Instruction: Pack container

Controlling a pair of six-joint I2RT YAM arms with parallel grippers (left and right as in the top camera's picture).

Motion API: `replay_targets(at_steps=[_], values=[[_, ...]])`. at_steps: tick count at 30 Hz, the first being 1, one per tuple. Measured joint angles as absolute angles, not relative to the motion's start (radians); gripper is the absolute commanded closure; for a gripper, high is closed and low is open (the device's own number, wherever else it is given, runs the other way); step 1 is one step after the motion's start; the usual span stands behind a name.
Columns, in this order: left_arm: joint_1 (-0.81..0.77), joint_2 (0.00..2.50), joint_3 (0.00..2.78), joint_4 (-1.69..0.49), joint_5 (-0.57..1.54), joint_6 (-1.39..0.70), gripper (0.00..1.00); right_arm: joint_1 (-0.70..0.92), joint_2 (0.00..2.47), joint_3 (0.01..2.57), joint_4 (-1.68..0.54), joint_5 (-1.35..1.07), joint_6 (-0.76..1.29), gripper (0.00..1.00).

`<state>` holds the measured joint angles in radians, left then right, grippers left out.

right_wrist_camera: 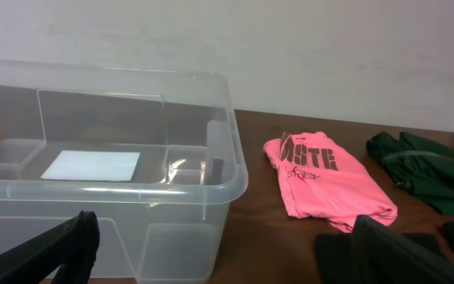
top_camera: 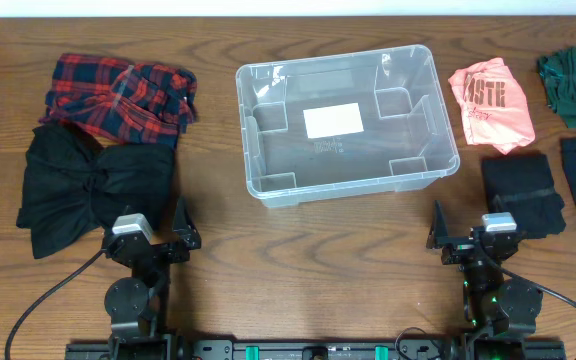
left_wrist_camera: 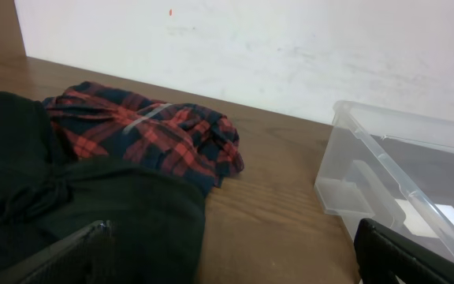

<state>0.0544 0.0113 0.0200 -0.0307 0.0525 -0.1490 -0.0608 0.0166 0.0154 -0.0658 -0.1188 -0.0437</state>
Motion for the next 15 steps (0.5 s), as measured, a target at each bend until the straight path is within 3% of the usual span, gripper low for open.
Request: replay_targets(at_steps=[15], values=[[0.054, 0.011, 0.02, -0.031, 0.052, -0.149, 0.02, -0.061, 0.016, 0.01, 0.028, -0.073, -0.064, 0.01]])
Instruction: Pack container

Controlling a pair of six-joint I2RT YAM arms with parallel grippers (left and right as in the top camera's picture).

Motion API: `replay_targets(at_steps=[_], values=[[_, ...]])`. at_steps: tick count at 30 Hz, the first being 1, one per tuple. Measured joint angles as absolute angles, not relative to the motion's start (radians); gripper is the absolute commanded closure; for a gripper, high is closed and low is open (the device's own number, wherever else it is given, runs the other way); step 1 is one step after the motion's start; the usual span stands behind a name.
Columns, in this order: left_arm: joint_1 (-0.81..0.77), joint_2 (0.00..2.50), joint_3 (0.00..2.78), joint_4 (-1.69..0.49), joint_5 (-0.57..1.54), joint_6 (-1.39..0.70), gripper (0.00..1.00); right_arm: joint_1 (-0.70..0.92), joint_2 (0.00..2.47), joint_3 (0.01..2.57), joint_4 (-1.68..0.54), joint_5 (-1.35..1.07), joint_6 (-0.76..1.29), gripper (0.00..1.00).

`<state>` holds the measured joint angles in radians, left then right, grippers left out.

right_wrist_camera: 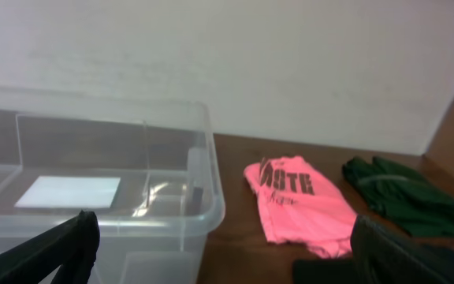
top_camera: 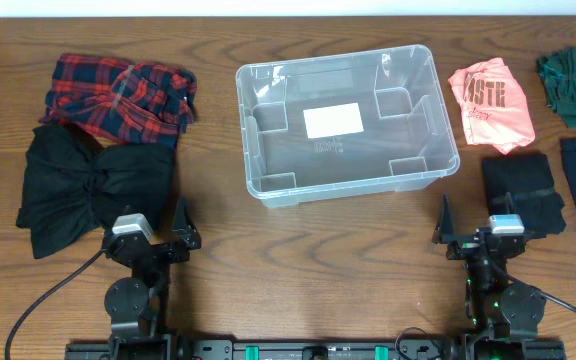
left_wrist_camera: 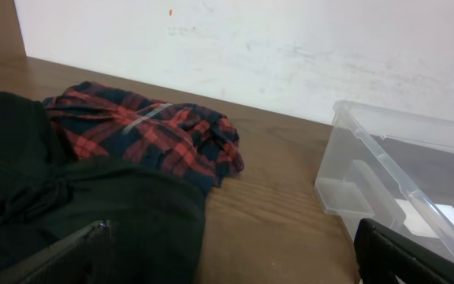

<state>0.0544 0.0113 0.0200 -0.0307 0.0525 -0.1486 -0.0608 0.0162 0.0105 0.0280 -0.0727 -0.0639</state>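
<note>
A clear plastic container [top_camera: 346, 120] stands empty at mid-table, a white label on its floor; it also shows in the left wrist view [left_wrist_camera: 404, 181] and the right wrist view [right_wrist_camera: 93, 189]. Left of it lie a red plaid shirt [top_camera: 118, 95] and a black garment [top_camera: 88, 190]. To its right are a pink T-shirt [top_camera: 490, 100], a dark green garment [top_camera: 575, 85], a folded black garment [top_camera: 523, 195] and a navy one. My left gripper [top_camera: 154, 238] is open at the front left, holding nothing. My right gripper [top_camera: 483, 238] is open at the front right, beside the folded black garment.
The table's front edge carries both arm bases [top_camera: 288, 350]. A white wall [left_wrist_camera: 251, 47] runs behind the table's far edge. Bare wood [top_camera: 318, 250] lies between the container and the arm bases.
My right gripper has shifted slightly to the right and turned that way, so the container and the pink T-shirt sit further left in its view. The left arm and the clothes are unchanged.
</note>
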Motion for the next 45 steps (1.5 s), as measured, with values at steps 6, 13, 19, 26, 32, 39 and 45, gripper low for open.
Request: replay_targets(at_steps=[6, 13, 19, 26, 32, 39, 45], values=[[0.054, 0.011, 0.02, -0.031, 0.052, -0.149, 0.02, -0.061, 0.033, 0.062, 0.041, -0.144, -0.07, 0.01], [0.054, 0.011, 0.02, -0.031, 0.052, -0.149, 0.02, -0.061, 0.347, 0.434, 0.036, -0.185, -0.079, 0.01], [0.054, 0.011, 0.02, -0.031, 0.052, -0.149, 0.02, -0.063, 0.821, 0.896, -0.136, -0.274, -0.088, 0.01], [0.054, 0.011, 0.02, -0.031, 0.052, -0.149, 0.02, -0.102, 1.333, 1.341, -0.386, -0.424, -0.088, 0.01], [0.054, 0.011, 0.02, -0.031, 0.052, -0.149, 0.02, -0.106, 1.52, 1.403, -0.423, -0.48, -0.012, 0.01], [0.054, 0.011, 0.02, -0.031, 0.052, -0.149, 0.02, -0.223, 1.572, 1.406, -0.406, -0.418, 0.0, 0.01], [0.054, 0.011, 0.02, -0.031, 0.052, -0.149, 0.02, -0.371, 1.681, 1.415, -0.374, -0.436, -0.021, 0.01]])
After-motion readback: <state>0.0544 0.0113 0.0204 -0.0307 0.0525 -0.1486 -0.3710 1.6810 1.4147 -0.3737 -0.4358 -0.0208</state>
